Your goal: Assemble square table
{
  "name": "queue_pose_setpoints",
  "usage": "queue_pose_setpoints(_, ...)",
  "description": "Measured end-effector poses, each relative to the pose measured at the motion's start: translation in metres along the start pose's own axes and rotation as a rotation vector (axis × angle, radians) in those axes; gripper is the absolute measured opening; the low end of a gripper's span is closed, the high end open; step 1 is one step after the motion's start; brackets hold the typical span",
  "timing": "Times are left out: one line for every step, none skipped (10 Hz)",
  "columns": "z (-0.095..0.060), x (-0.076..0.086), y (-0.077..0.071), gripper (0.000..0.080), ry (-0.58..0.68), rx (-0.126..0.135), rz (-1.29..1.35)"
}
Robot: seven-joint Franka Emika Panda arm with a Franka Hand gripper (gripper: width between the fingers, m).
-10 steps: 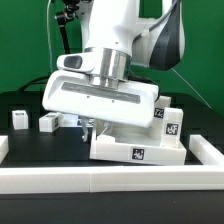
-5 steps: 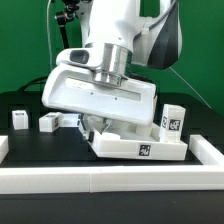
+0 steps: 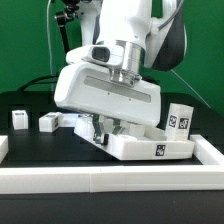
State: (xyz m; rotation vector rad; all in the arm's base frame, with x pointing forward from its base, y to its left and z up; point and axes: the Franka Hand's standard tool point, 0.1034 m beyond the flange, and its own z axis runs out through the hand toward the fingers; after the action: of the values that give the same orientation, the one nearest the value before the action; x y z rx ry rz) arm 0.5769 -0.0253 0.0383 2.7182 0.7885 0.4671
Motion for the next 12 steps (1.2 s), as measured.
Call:
queue_pose_setpoints(-0.001,0.002,0.001,0.0075,0.007,-0.003,-0.035)
queue_pose_setpoints(-0.002,0.004,0.002,0.0075,0.013,-0.006,-0.074)
queue_pose_setpoints(-0.002,0.006,0.002,0.0075,0.02,-0.01,-0.114)
queue_pose_setpoints(-0.004,0.014,0.001,0.0075,0.044,-0.023,-0.192)
queue_pose_setpoints(-0.006,0.023,-0.001,0.0077,0.065,-0.031,-0.258)
queue_pose_setpoints(-0.007,0.032,-0.003,0.0077,0.075,-0.031,-0.316)
queue_pose_setpoints(-0.007,0.044,-0.006,0.0077,0.09,-0.034,-0.387)
queue_pose_setpoints(-0.007,0.05,-0.007,0.0078,0.099,-0.039,-0.447)
queue_pose_setpoints(-0.008,0.051,-0.004,0.0078,0.105,-0.045,-0.481)
queue_pose_setpoints(-0.009,0.052,-0.004,0.0078,0.109,-0.049,-0.512)
queue_pose_setpoints(-0.01,0.054,-0.004,0.0078,0.112,-0.052,-0.546)
queue_pose_setpoints(-0.01,0.055,-0.004,0.0078,0.116,-0.056,-0.599)
